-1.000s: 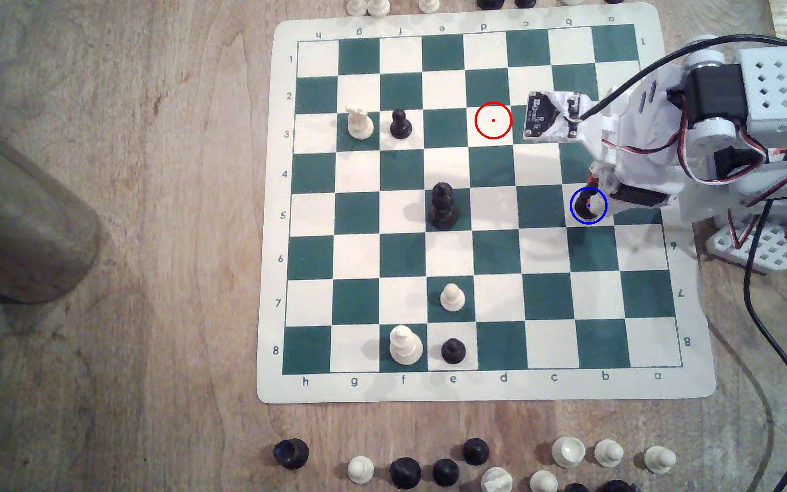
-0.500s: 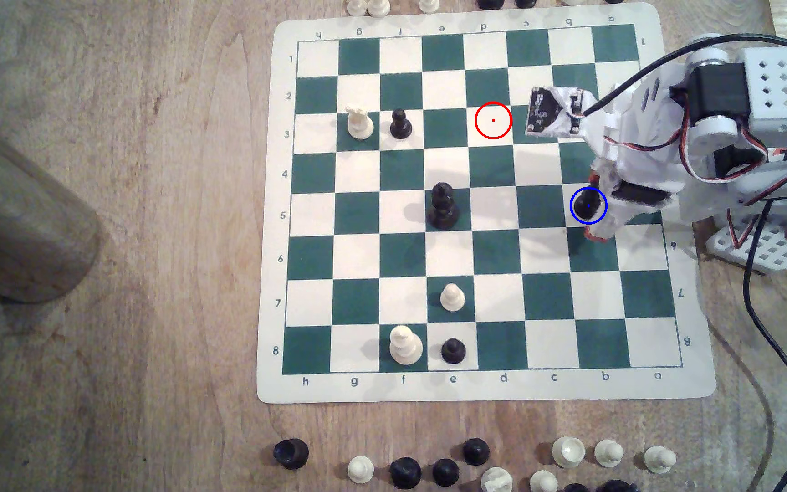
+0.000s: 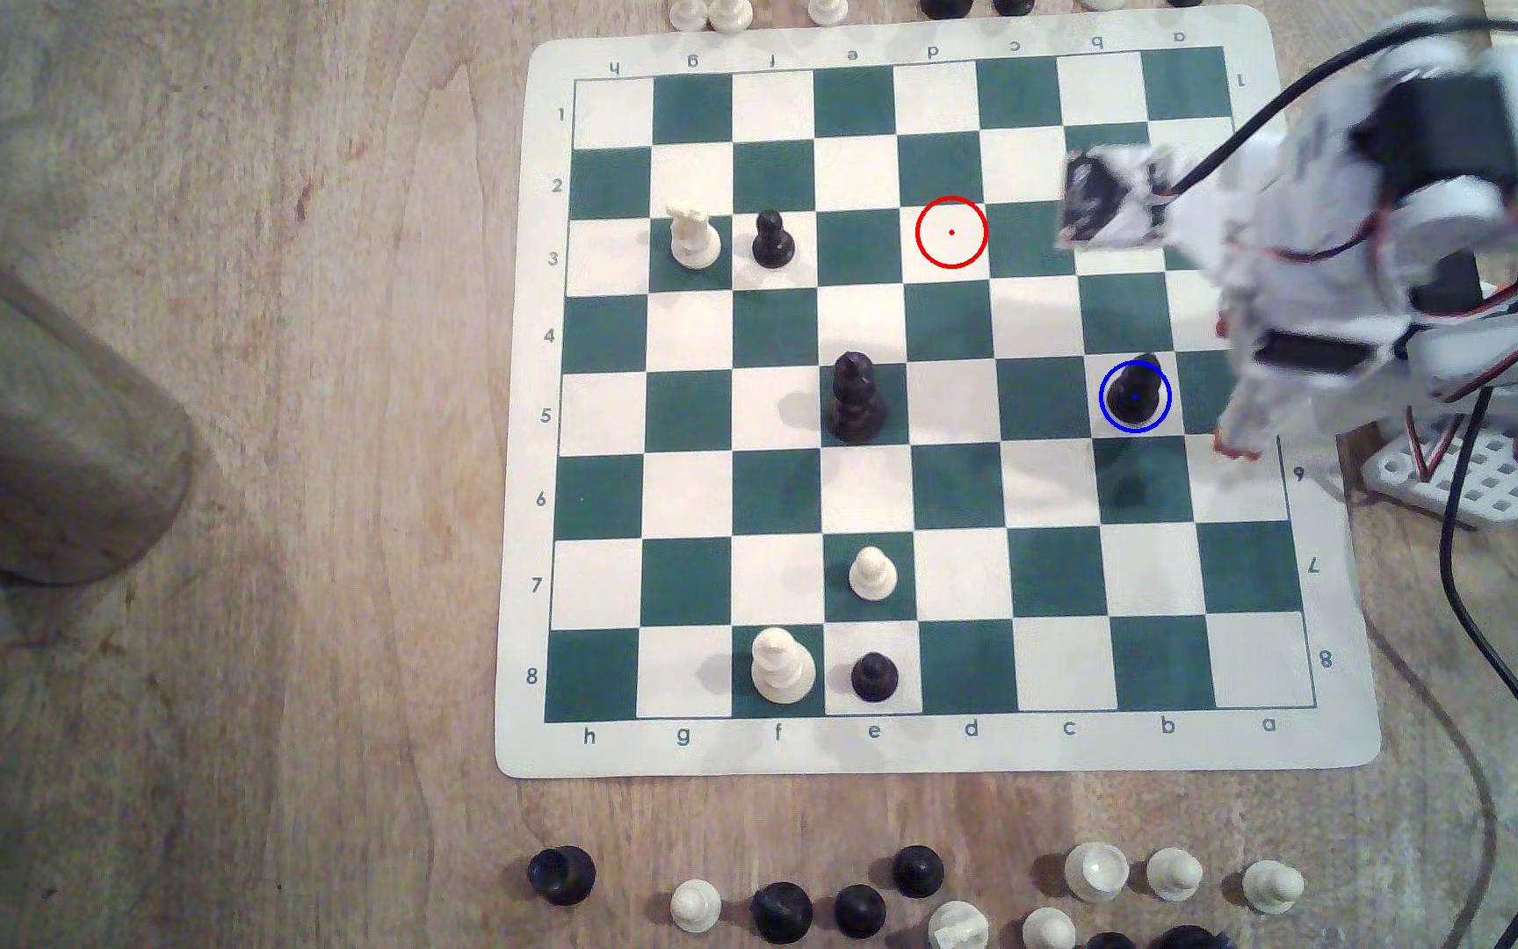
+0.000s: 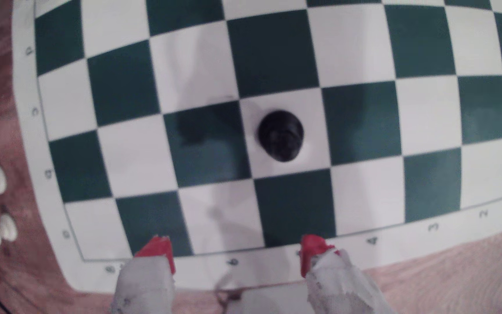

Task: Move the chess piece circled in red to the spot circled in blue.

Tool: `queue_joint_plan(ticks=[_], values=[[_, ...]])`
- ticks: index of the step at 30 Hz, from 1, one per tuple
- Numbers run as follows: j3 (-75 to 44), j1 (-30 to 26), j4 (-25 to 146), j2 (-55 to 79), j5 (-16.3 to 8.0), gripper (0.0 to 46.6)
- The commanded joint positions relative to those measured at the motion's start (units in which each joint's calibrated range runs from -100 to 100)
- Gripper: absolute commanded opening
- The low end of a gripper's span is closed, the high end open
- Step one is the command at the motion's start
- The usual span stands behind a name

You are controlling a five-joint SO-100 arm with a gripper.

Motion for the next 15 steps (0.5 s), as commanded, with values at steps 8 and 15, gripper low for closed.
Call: queue_joint_plan(ticks=[8, 15], values=[[-15.7, -0.4, 0.9, -6.1, -1.0, 18.2], [-2.8, 1.4, -15.1, -12.6, -0.9, 14.8]])
